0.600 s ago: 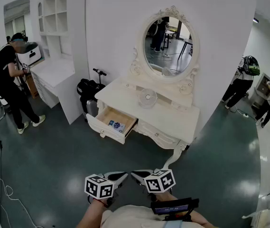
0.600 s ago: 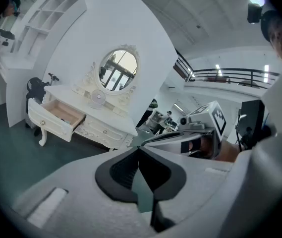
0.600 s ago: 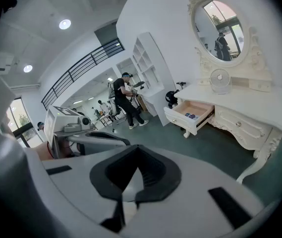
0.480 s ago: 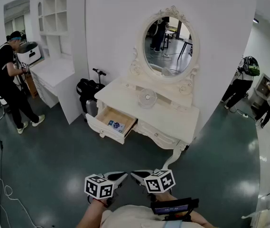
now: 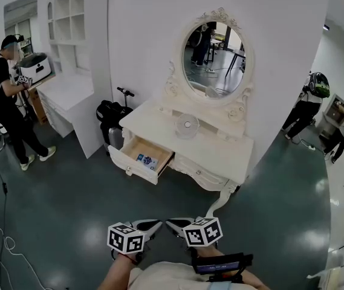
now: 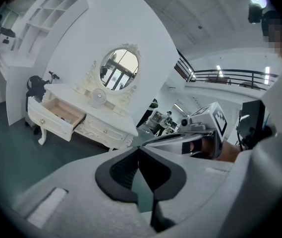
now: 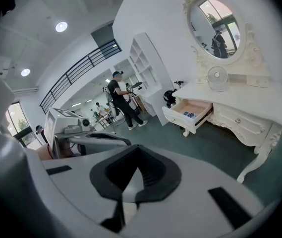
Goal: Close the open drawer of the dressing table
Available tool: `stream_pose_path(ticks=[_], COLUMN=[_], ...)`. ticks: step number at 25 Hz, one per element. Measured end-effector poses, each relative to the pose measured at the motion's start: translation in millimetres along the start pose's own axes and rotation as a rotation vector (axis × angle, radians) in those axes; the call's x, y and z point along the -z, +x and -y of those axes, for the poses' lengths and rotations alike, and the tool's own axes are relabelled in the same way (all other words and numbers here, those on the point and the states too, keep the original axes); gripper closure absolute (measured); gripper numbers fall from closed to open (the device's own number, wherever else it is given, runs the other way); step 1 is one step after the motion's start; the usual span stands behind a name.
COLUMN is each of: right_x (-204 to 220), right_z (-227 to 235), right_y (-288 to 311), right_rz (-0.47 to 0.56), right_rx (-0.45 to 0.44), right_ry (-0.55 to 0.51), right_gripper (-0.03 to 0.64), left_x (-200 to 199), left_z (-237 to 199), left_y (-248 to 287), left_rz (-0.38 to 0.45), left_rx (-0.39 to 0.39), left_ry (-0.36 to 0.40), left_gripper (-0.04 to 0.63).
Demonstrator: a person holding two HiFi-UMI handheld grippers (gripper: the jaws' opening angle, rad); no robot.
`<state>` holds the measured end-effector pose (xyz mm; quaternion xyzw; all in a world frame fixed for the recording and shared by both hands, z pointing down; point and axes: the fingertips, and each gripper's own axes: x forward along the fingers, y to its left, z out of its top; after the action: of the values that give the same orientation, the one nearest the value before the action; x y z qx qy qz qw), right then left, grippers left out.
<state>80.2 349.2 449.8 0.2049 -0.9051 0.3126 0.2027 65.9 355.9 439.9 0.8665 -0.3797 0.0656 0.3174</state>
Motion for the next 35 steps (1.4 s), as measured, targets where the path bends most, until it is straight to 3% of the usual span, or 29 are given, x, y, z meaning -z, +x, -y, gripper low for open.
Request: stream_pose_path(ticks=[18,27,35], right_x=[-5.1,-49.4,-105.5], right_z=[18.2,57.3,119.8], right_y=[12.5,39.5,60.2], right_rz=[0.076,0.069,0.059], right_rx=[0.054,0.034,0.036], right_ry=[0.114,0.101,0.099], right_gripper=[0.600,0.600,0.600], left_x=[1.4,-33.0,-88.0], left_z=[-27.2,-61.9,-107.8], left_y=[-1.5,28.9,83.0], left_rz=[-0.016,-0.006,-0.006], left_rx=[0.002,-0.012,-0.013], left_ry=[-0.030,-0.039,-0.040], left_gripper=[0.586,0.586,0.586])
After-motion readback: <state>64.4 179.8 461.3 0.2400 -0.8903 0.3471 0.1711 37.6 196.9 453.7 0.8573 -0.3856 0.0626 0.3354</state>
